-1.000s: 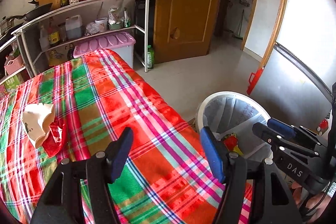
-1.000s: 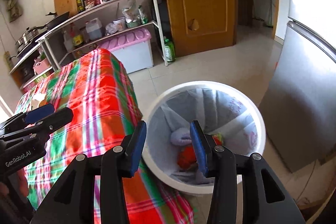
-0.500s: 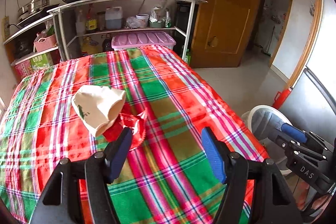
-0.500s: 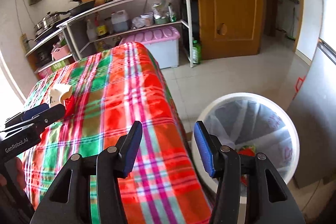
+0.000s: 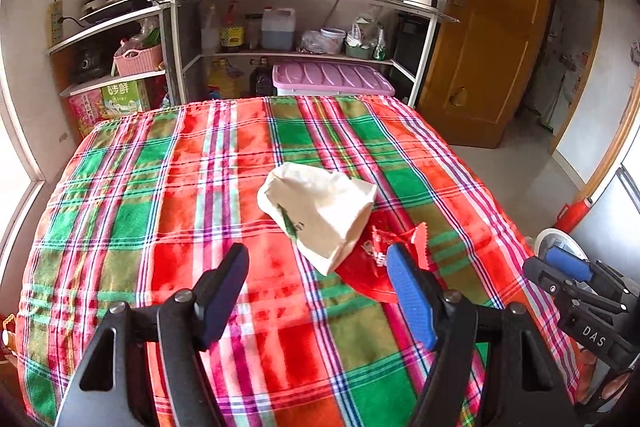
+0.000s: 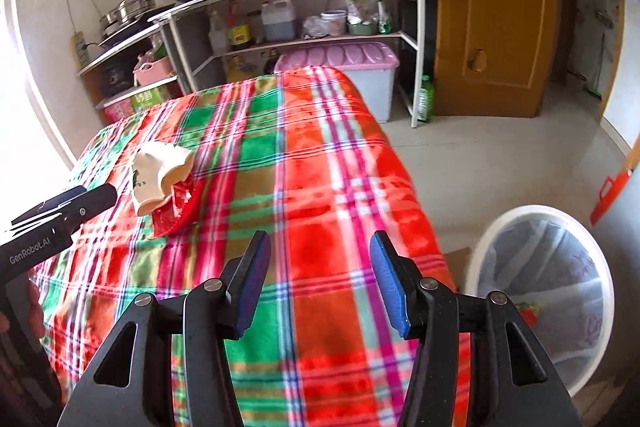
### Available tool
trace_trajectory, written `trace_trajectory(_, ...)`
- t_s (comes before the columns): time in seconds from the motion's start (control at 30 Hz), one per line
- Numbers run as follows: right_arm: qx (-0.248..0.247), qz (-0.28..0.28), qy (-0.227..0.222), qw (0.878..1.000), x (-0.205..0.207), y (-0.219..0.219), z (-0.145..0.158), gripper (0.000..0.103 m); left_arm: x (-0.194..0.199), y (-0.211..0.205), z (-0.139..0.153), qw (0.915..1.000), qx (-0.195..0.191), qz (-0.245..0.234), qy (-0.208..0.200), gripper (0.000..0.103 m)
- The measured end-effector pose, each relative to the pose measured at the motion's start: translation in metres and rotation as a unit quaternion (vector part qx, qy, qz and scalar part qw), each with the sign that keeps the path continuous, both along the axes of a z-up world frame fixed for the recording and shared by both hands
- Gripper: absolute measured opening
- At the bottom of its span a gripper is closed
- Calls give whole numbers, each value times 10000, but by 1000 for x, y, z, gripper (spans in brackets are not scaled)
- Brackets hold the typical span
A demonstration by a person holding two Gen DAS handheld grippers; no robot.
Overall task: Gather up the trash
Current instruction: 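Move both tools back from the bin toward the paper cup and red packet, then grasp the white paper cup with the left tool while the right tool grasps the red packet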
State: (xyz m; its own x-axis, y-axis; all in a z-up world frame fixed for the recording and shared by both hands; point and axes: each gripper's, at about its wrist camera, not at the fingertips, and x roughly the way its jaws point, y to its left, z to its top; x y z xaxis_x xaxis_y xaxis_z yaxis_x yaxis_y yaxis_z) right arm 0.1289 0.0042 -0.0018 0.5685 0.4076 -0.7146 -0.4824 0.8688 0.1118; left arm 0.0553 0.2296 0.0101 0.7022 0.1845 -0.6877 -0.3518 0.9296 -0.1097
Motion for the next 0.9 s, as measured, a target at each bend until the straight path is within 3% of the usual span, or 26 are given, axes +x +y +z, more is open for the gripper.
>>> trace_trajectory(0.43,-42,698,151,9974,8,76,-10,53,12,51,-11,9996,-208,153,141,77)
trace_trajectory(0.6,92,1050,364,9938,12,96,-16,53,25,57,-19,9993,-296,104,206,77)
trace_trajectory(0.9,32,1188,731,9902,26,122,-35,53,49,62,-36,9980,-460,64,433,77)
